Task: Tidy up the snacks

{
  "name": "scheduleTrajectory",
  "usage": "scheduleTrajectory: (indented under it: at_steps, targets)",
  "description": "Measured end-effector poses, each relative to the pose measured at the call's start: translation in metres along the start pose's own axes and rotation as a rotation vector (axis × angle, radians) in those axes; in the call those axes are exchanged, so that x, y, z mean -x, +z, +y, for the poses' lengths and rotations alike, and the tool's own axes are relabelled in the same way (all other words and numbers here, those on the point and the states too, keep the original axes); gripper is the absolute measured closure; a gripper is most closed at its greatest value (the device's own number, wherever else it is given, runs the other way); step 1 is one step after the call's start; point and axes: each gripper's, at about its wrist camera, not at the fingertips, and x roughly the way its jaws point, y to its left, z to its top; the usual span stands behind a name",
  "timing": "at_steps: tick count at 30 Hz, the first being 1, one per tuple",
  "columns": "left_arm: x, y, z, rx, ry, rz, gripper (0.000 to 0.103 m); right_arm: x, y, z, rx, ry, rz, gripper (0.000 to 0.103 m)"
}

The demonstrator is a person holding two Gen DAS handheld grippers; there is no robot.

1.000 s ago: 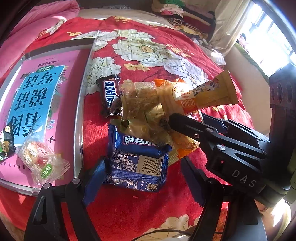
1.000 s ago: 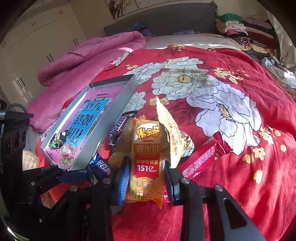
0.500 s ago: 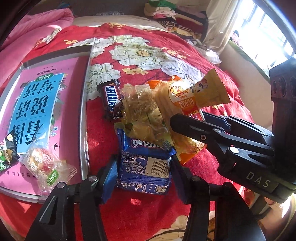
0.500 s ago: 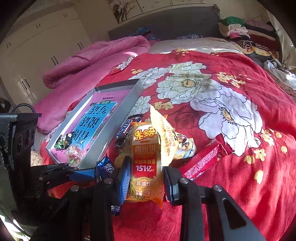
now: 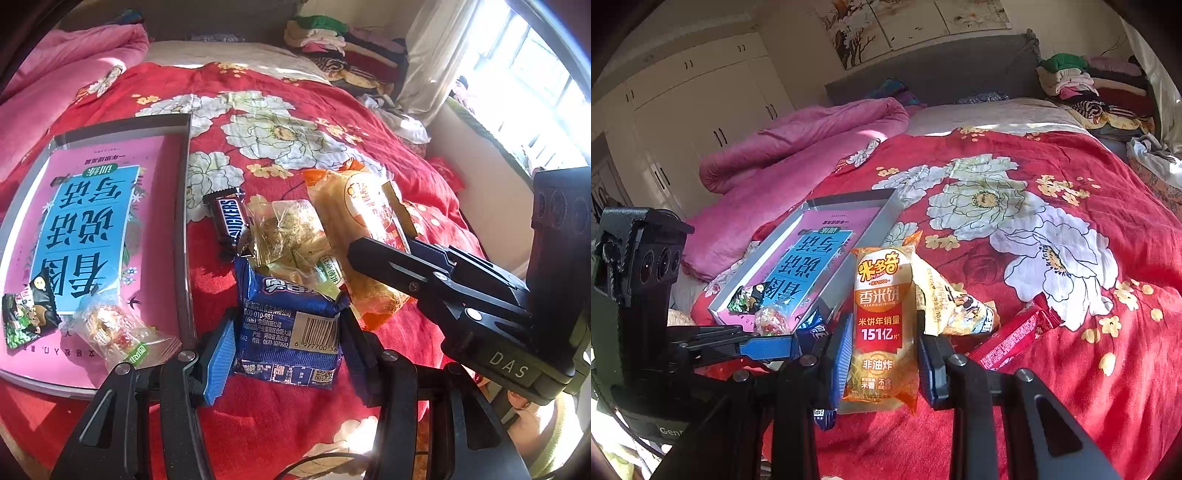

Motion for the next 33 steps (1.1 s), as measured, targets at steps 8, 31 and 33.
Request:
scheduleTrajectory:
  at_steps: [8, 31, 33]
  targets:
    - [0.018, 0.003, 0.008, 0.013, -0.001, -0.038, 0.048, 0.009, 0.002, 0.004, -0.017, 0.025, -0.041, 0.071]
    - [0.059, 0.009, 0.057, 0.098, 0.036, -0.126, 0.048, 0.004, 0.001, 0.039, 0.000, 0.056, -0.038, 0.071]
    - [0.064, 0.009, 0.064, 0.109, 0.041, -0.139, 0.048, 0.004, 0.002, 0.043, 0.005, 0.057, -0.038, 0.071]
